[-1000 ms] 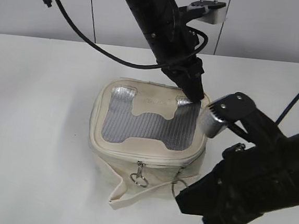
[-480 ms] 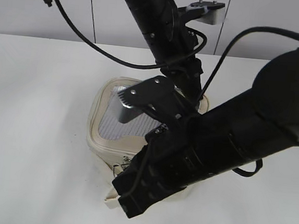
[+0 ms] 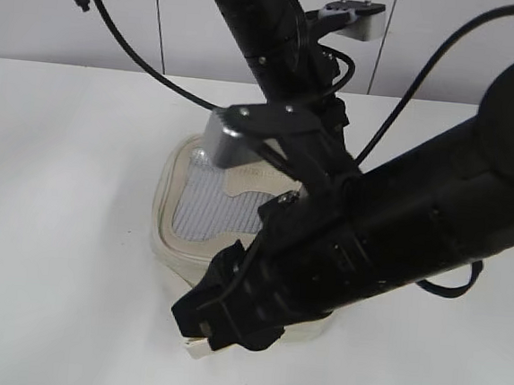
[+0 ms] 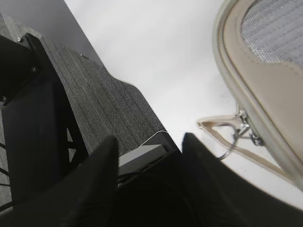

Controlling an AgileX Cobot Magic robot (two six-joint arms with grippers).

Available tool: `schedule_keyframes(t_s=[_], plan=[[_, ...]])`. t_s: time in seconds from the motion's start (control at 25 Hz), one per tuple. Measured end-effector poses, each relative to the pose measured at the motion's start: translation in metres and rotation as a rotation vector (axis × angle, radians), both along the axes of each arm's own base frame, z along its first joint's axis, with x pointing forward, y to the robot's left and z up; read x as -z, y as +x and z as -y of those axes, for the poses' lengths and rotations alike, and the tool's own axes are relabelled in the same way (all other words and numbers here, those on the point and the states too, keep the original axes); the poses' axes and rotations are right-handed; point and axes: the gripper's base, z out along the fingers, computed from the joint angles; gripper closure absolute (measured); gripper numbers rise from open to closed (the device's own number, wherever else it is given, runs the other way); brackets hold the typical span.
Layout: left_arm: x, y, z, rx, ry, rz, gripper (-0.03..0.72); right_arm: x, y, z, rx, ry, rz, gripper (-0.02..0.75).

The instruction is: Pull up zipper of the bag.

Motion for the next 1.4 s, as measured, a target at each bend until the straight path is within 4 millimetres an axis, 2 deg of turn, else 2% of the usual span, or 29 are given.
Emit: schedule_keyframes(t_s=[0.12,0.16,0.28,0.4,0.64,0.76,0.92,1.16,1.4], plan=[[-0.002,0.000,-0.001,-0.002,0.003,0.008,0.596,-0.017,-0.003,0.009,0.061,0.004,0.013,0.213],[-0.002,0.000,-0.001,-0.002,0.005,0.011,0.594,-0.023,-0.004,0.013,0.082,0.001,0.022,0.167],[-0.009,-0.001,-0.004,0.000,0.010,0.035,0.573,-0.034,-0.006,0.028,0.145,-0.054,0.062,0.115],[-0.018,-0.001,-0.006,-0.004,0.003,0.060,0.534,-0.043,-0.007,0.043,0.224,-0.114,0.104,0.106],[-0.054,-0.009,-0.009,-0.021,-0.089,0.109,0.410,-0.057,-0.009,0.071,0.332,-0.212,0.164,0.106],[-0.061,-0.009,-0.014,-0.038,-0.064,0.142,0.361,-0.060,-0.004,0.082,0.396,-0.234,0.163,0.104],[-0.072,-0.007,-0.027,-0.130,0.030,0.215,0.344,-0.060,0.011,0.100,0.496,-0.260,0.159,0.106],[-0.106,0.004,-0.069,-0.367,0.158,0.366,0.340,-0.061,0.038,0.139,0.682,-0.306,0.172,0.110],[-0.146,0.021,-0.137,-0.707,0.135,0.389,0.340,-0.059,0.052,0.182,0.838,-0.391,0.144,0.126]])
